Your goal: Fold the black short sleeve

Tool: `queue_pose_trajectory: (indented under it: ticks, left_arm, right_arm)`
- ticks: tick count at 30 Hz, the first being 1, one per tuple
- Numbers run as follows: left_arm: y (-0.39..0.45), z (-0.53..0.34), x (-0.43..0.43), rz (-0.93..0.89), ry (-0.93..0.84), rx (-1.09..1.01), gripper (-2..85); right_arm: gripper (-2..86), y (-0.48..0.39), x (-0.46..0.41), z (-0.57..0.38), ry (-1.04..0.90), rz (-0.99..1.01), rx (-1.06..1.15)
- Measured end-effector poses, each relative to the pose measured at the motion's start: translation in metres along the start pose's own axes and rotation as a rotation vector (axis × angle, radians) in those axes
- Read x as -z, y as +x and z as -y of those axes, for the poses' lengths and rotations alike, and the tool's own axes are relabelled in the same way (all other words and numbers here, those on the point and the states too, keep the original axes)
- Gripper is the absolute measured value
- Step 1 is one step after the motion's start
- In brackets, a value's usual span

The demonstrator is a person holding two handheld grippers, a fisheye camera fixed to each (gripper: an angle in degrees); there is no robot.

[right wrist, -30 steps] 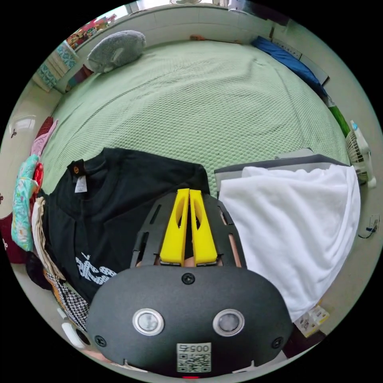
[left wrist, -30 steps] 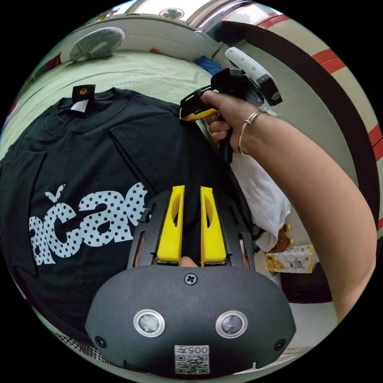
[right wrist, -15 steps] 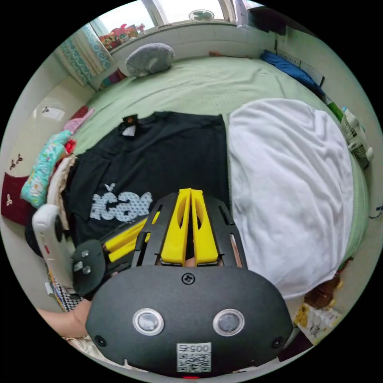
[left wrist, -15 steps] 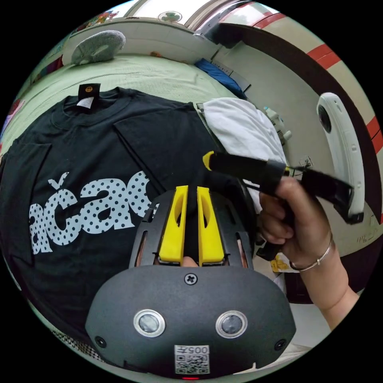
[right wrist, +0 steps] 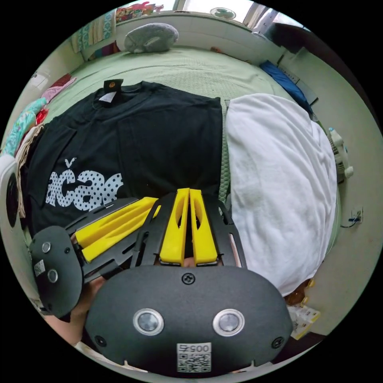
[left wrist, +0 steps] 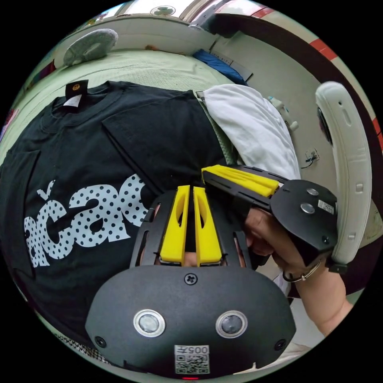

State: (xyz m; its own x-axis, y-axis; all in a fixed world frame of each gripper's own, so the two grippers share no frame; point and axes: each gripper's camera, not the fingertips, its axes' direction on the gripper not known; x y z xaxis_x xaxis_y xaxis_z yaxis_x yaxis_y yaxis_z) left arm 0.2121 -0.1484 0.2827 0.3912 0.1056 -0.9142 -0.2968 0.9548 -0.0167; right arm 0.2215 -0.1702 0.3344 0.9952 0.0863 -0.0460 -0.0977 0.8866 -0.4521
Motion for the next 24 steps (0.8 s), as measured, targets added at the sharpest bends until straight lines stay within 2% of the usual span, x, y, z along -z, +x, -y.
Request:
queue_pose_trajectory:
  ticks: [7, 10, 13, 16, 19, 24]
  left_arm:
    - [-0.018, -0.009, 0.058, -0.082, -0.067, -0.018, 0.1]
    - [-0.036, -0.028, 0.105, 0.03, -0.012, 0.045, -0.2]
    - [-0.061, -0.05, 0.152, 0.129, 0.019, 0.058, -0.4]
    - [-0.095, -0.07, 0.188, 0.228, 0.022, 0.121, -0.5]
    - [-0.125, -0.087, 0.208, 0.262, 0.02, 0.197, -0.6]
    - [-0.147, -0.097, 0.218, 0.319, 0.03, 0.233, -0.6]
  right_arm:
    - [-1.4, -0.008, 0.01, -0.018, 0.073, 0.011, -0.005]
    - [-1.3, -0.009, 0.021, -0.02, 0.079, 0.023, -0.011]
    - [-1.1, -0.007, 0.048, -0.041, 0.204, 0.089, -0.082]
    - [-1.1, -0.028, 0.073, -0.067, 0.267, 0.07, -0.033]
    - [-1.0, -0.048, 0.082, -0.088, 0.27, 0.019, 0.017]
    - [-1.1, -0.046, 0.072, -0.095, 0.185, 0.094, 0.006]
